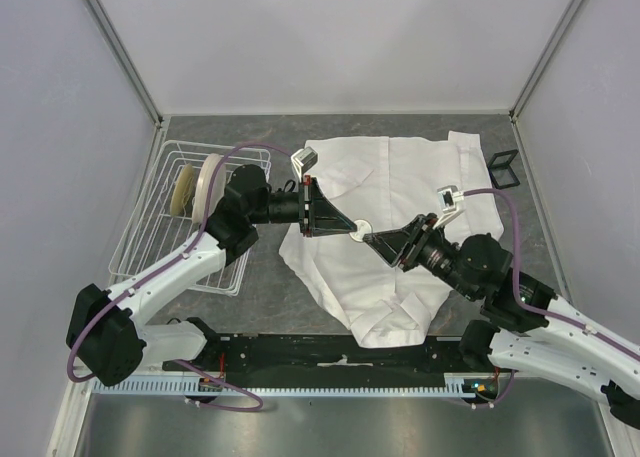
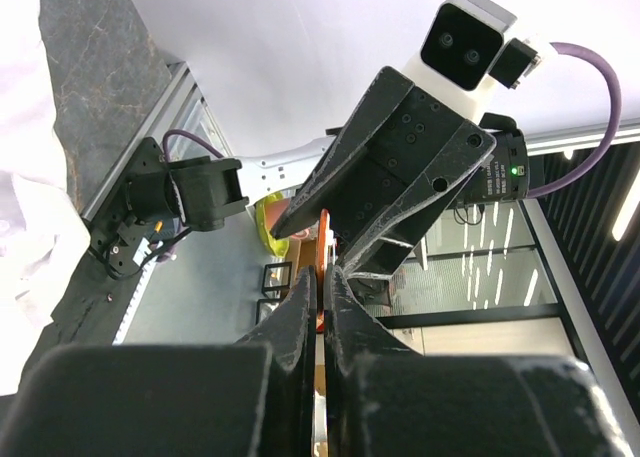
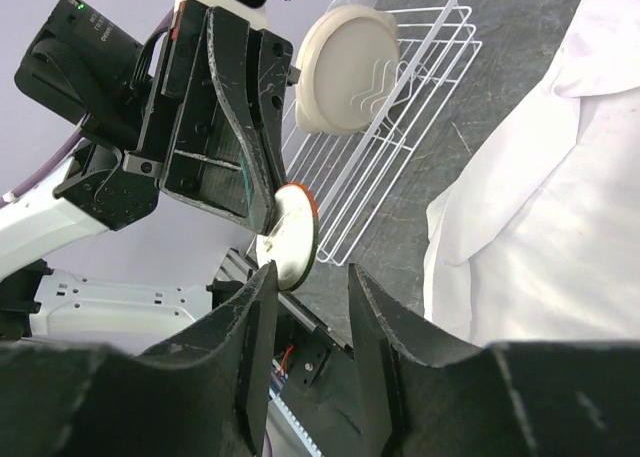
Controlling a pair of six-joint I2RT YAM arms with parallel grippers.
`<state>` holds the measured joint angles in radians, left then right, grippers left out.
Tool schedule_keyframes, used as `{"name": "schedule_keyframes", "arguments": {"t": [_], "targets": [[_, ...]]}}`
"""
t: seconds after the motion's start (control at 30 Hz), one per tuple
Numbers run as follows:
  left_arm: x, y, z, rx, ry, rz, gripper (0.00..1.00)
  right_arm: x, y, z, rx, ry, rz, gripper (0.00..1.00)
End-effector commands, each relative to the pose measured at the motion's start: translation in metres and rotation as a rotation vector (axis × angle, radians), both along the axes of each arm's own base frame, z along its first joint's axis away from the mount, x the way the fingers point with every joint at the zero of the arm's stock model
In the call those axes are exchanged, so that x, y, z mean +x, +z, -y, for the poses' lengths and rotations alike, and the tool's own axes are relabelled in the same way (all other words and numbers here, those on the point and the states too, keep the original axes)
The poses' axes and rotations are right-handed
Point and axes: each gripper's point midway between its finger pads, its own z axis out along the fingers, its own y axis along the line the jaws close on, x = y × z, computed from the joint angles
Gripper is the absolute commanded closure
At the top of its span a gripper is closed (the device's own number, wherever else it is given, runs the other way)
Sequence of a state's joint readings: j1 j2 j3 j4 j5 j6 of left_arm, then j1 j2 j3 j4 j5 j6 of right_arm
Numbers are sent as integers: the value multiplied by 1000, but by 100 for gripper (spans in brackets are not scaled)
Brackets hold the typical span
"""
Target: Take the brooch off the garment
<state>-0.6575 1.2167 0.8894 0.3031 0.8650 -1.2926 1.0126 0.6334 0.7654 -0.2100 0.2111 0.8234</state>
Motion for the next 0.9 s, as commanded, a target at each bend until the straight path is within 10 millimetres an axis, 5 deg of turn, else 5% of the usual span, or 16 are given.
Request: {"name": "schedule_keyframes", "arguments": {"t": [0.0,0.2,0.5,0.57,0.67,0.7,0.77,0.87], "targets": [[-2,7,-2,-28,-7,90,98,-1,20,-7,38,24,25,60],[-3,7,-2,-28,-11,107,98,0,26,-10,59,27,31,68],[0,0,-1,-9,-17,125,98,4,31,-15,64,26,52,100],[3,-10,0,33,-18,118,96,8,31,-14,53,5,57,100],[19,-12,-13,61,27,155,57,18,24,-11,-11,-43,70,100],[25,-22,-21,110,53,120,17,28,21,-3,-41,-107,73,100],[50,-21,-50,161,168,190,6,41,6,9,-162,-186,67,100],[73,-30,-90,287,317,248,4,69,-14,37,-384,-358,49,100]]}}
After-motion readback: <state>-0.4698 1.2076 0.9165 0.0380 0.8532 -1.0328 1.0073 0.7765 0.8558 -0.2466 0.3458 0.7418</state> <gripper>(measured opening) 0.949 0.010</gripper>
